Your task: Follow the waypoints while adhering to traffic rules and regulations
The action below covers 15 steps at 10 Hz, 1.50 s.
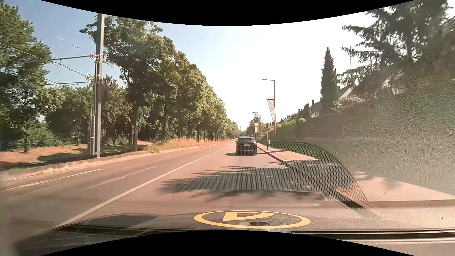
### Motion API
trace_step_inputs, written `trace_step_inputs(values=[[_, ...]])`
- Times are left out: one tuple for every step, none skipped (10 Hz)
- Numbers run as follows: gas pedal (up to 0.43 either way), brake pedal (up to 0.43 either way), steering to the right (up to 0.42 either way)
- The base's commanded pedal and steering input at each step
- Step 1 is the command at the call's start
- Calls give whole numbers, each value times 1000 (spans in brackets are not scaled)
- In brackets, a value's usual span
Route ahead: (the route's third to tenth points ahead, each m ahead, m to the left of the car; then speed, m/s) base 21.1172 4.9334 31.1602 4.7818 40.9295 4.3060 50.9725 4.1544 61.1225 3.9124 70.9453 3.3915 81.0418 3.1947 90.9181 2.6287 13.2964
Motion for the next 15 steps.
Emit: trace_step_inputs(values=[[118,0,1],[110,0,1],[110,0,1],[110,0,1],[110,0,1],[110,0,0],[110,0,0],[110,0,0],[110,0,0],[110,0,0],[110,0,0],[110,0,0],[110,0,0],[110,0,-1],[110,0,-1]])
